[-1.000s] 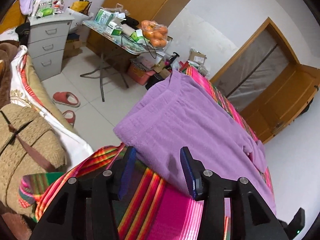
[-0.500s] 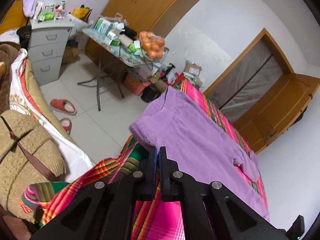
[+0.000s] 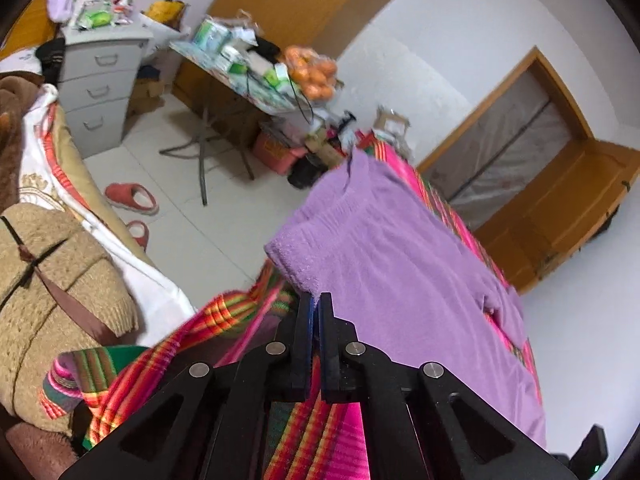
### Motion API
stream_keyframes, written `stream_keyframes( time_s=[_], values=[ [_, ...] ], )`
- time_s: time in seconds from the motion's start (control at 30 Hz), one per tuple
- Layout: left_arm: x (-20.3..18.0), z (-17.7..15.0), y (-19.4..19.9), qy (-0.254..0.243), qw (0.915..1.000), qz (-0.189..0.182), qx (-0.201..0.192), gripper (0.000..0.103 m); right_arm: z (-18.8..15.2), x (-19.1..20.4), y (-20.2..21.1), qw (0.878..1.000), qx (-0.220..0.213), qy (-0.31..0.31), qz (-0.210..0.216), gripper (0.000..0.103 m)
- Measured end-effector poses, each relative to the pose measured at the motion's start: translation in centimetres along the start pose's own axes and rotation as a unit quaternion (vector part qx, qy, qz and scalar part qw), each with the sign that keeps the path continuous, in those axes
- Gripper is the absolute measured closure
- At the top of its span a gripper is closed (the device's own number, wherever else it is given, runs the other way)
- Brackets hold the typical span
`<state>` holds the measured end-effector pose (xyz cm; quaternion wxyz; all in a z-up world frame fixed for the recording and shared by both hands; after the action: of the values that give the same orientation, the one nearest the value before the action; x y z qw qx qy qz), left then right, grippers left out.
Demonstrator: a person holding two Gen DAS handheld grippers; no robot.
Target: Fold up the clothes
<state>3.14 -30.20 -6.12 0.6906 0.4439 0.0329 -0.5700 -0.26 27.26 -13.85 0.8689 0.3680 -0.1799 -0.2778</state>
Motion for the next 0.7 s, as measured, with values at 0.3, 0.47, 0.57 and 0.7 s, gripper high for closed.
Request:
stream_keyframes(
  time_s=[0.3,0.47,0.57,0.7],
  values=[
    [-1.4,1.3,2.4,-0.033,0.9983,0.017,-0.044,0.100,2.3,-8.7,2.2,0.987,-0.057,-0.139,-0.060,0.082],
    [-8.8,-0.6,-0.8,-0.112,0.9931,-0.034,0.001,0.098,4.4,-13.3,1.4,0.971,-0.071,-0.217,-0.065,0.082],
    [-13.1,-1.9,-2.5,-0.162,0.9847,-0.058,0.024,0.097,4.9,-16.7,-1.3,0.962,-0.036,-0.258,-0.085,0.082],
    [-17.1,-4.2,-4.4,-0.212,0.9719,-0.085,0.058,0.096,2.8,-22.6,0.6,0.926,-0.064,-0.354,-0.110,0.095]
  ],
)
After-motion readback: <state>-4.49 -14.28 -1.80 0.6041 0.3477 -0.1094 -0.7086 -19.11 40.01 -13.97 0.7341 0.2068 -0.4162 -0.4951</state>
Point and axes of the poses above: each gripper's, at about its wrist camera, not at the fingertips, and y roughly against the way its jaws point, x to its left, z to its top, the point moved 9 cm from there along -y, roughly the way its jaws point, and after that the axes turned 3 degrees about -y, right-handed, at the moved point
